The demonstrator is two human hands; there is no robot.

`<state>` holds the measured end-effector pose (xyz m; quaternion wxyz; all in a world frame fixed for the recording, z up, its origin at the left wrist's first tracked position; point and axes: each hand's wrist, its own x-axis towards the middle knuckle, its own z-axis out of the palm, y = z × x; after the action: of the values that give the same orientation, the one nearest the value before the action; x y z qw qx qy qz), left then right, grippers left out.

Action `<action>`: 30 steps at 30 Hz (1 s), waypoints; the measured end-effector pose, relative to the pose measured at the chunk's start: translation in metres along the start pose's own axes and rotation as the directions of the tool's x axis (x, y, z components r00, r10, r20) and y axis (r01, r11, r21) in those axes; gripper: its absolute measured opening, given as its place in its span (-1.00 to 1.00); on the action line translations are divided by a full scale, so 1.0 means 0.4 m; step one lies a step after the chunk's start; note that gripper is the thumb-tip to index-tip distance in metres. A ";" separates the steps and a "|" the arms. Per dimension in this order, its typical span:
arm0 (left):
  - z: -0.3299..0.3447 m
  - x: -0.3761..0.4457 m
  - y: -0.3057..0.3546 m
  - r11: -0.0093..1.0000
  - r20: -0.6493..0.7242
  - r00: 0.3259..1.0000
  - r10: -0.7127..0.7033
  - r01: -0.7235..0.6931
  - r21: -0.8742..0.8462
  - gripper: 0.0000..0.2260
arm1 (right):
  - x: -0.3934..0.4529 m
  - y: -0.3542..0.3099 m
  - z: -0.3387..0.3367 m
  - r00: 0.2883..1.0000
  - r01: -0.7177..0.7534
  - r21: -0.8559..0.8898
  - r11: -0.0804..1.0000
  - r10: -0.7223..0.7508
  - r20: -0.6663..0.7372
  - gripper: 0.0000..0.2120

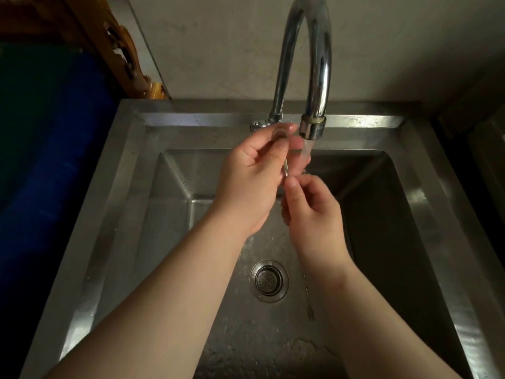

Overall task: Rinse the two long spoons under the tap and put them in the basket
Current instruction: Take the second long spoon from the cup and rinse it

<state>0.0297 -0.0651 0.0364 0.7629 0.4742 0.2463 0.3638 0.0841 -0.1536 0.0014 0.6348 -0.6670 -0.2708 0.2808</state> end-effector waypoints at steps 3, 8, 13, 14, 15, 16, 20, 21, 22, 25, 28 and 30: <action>-0.010 0.009 0.015 0.999 -0.018 1.000 0.020 -0.021 -0.030 -0.76 | 0.012 -0.013 -0.003 0.998 0.031 -0.001 1.000 -0.031 0.061 -0.84; -0.020 0.017 0.026 1.000 -0.062 0.998 0.011 -0.012 -0.026 -0.78 | 0.008 -0.010 -0.019 0.994 -0.002 -0.023 1.000 0.005 0.106 -0.86; -0.026 0.035 0.042 0.998 -0.147 0.989 0.012 -0.022 -0.065 -0.79 | -0.016 0.024 -0.061 0.984 -0.048 -0.186 0.981 0.078 0.161 -0.83; -0.029 0.039 0.045 0.997 -0.167 0.986 0.009 -0.021 -0.073 -0.79 | -0.022 0.033 -0.071 0.982 -0.054 -0.217 0.975 0.091 0.167 -0.83; -0.032 0.043 0.049 0.996 -0.187 0.982 0.004 -0.020 -0.085 -0.79 | -0.027 0.041 -0.081 0.980 -0.061 -0.243 0.968 0.105 0.170 -0.83; -0.033 0.046 0.052 0.995 -0.209 0.978 -0.003 -0.018 -0.100 -0.79 | -0.031 0.047 -0.090 0.978 -0.068 -0.269 0.961 0.117 0.172 -0.83; -0.036 0.044 0.056 0.989 -0.286 0.958 -0.033 -0.010 -0.148 -0.80 | -0.044 0.066 -0.114 0.970 -0.122 -0.321 0.939 0.182 0.162 -0.83; -0.039 0.044 0.058 0.988 -0.309 0.950 -0.035 -0.015 -0.156 -0.81 | -0.045 0.068 -0.118 0.967 -0.145 -0.333 0.932 0.205 0.153 -0.83; -0.046 0.044 0.061 0.985 -0.339 0.940 -0.036 -0.024 -0.171 -0.82 | -0.045 0.069 -0.123 0.964 -0.164 -0.349 0.923 0.225 0.142 -0.84; -0.088 0.043 0.075 0.967 -0.446 0.894 -0.039 -0.079 -0.243 -0.84 | -0.026 0.061 -0.131 0.972 -0.179 -0.374 0.910 0.222 0.074 -0.86; -0.161 0.015 0.062 0.949 -0.598 0.797 -0.084 -0.120 -0.293 -0.82 | 0.009 0.038 -0.120 0.980 -0.191 -0.205 0.960 0.199 0.019 -0.91; -0.205 -0.020 0.026 0.938 -0.681 0.713 -0.168 -0.096 -0.332 -0.79 | 0.033 0.016 -0.101 0.970 -0.243 0.057 0.968 0.242 0.031 -0.89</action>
<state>-0.0378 -0.0235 0.0108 0.6901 0.1553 0.4584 0.5381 0.1222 -0.1725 -0.0041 0.6124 -0.6721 -0.1860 0.3722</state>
